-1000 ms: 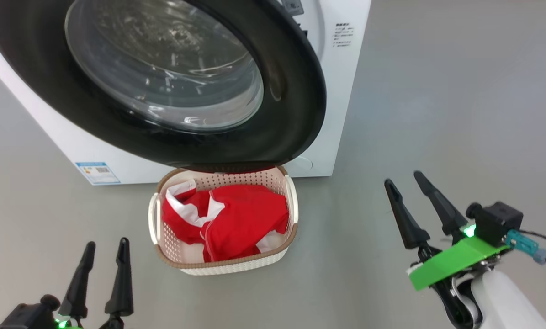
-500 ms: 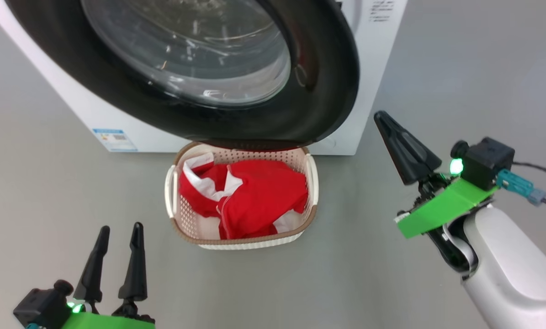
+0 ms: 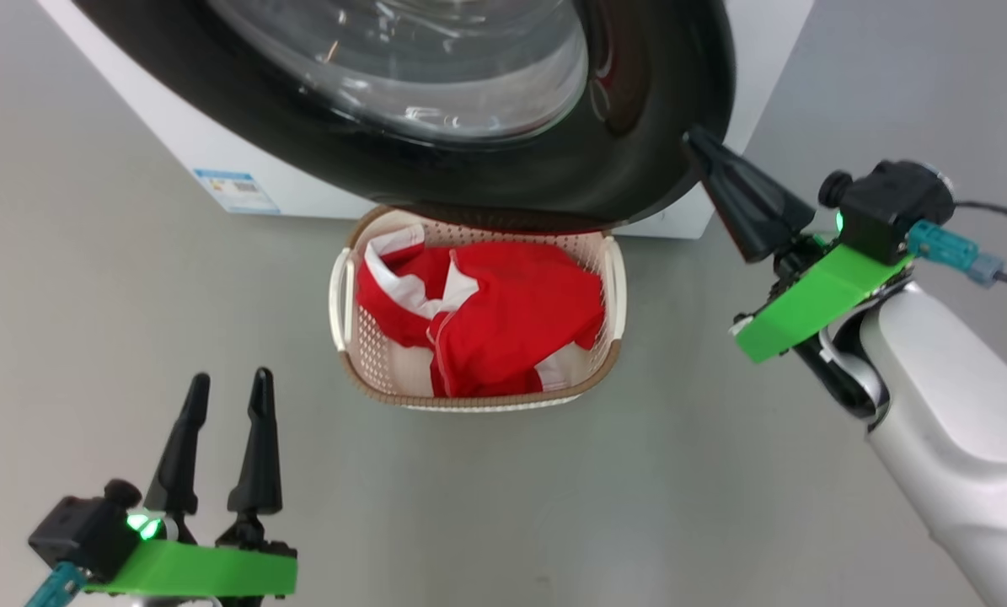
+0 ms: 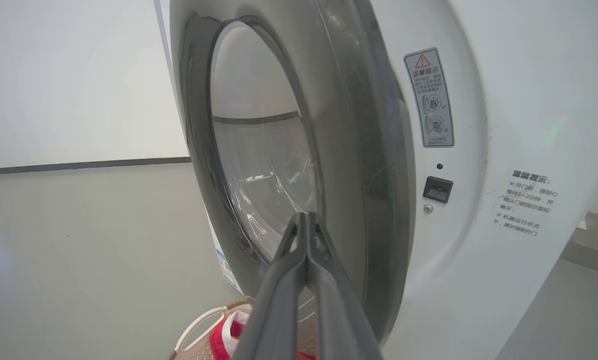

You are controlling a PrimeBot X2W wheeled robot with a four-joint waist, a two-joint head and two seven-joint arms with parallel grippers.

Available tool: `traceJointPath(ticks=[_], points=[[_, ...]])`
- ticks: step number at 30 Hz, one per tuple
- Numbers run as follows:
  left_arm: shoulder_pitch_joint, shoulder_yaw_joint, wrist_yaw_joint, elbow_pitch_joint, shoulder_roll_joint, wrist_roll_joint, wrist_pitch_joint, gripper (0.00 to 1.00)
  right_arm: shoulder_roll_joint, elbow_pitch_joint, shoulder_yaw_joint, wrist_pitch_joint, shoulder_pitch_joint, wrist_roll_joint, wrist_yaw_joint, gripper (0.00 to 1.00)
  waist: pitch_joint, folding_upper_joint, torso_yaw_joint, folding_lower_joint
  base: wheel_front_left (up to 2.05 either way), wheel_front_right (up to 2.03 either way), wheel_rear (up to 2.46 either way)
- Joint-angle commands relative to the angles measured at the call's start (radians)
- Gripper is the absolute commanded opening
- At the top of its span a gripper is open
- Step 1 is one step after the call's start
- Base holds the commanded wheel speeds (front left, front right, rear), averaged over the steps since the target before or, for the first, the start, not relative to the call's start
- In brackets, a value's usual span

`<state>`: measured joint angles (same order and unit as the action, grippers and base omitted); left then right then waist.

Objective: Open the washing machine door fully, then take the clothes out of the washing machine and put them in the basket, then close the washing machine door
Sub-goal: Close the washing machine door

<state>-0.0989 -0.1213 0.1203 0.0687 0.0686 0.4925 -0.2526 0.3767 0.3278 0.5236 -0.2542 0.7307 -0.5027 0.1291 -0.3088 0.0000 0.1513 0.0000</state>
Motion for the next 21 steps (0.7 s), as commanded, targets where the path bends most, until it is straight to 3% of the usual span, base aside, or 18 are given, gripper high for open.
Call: traceJointPath(ticks=[1,21], points=[[-0.034,0.034,0.008,-0.029,0.014,-0.008,-0.009,1.0,0.004,-0.006,0.018,-0.008,0.022,-0.002,0.002,0.0,-0.034,0.0,0.023,0.0,0.0,0.0,0.0],[-0.072,0.055,0.01,-0.097,-0.01,-0.052,-0.009,1.0,0.08,0.065,0.004,-0.008,0.182,0.001,0.002,0.0,-0.126,0.0,0.08,0.0,0.0,0.0,0.0]])
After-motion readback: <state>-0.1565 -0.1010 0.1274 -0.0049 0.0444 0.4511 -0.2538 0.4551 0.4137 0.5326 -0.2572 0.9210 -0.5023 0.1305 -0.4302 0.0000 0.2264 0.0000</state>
